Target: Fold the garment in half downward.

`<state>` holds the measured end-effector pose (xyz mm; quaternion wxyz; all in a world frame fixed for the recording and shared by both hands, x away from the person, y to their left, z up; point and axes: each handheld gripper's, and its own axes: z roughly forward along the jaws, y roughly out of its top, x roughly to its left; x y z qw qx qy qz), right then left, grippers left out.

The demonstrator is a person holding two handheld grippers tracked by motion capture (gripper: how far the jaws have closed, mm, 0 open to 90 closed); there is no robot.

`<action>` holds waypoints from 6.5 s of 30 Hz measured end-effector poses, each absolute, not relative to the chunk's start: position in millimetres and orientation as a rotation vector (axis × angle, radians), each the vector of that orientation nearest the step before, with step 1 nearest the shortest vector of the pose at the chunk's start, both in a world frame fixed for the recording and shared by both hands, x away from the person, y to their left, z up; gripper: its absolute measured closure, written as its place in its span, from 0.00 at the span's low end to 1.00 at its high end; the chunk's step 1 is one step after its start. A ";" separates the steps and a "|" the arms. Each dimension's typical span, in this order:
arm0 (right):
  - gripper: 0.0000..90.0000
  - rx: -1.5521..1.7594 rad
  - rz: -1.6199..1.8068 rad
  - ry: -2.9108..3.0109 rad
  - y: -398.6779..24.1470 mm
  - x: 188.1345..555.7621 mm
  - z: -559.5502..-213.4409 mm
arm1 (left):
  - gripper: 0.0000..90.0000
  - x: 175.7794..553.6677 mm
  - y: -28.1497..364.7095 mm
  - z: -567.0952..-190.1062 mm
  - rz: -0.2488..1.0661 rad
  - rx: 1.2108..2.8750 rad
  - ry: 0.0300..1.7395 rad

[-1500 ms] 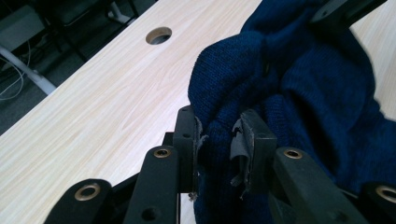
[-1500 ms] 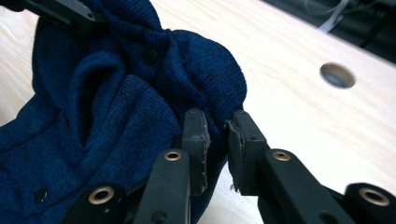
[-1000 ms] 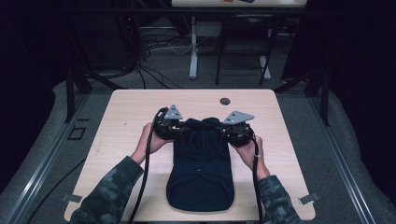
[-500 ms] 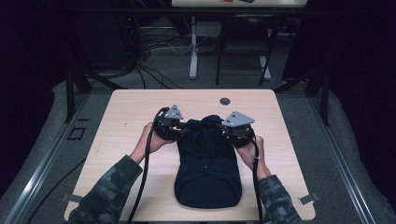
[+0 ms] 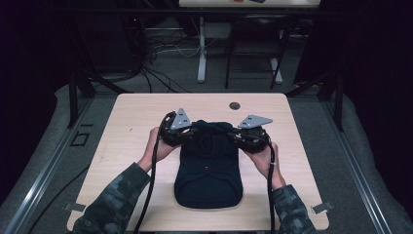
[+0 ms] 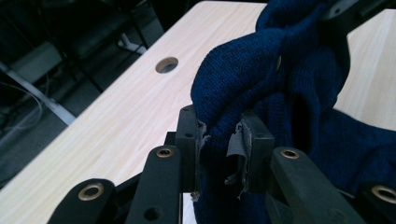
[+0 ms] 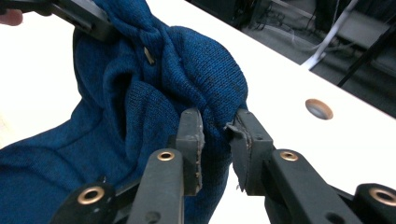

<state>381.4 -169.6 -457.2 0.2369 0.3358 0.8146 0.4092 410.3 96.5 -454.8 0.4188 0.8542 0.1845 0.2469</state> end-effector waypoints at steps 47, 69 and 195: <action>0.83 0.803 1.048 2.222 -160.4 354.0 -469.2 | 0.78 393.0 91.5 -475.2 0.605 2.269 0.454; 0.80 0.794 1.019 2.309 -167.6 332.8 -480.9 | 0.70 366.6 92.1 -481.4 0.613 2.276 0.416; 0.30 0.940 0.900 2.571 -162.8 297.0 -566.1 | 0.06 324.0 121.5 -575.9 0.380 2.355 0.658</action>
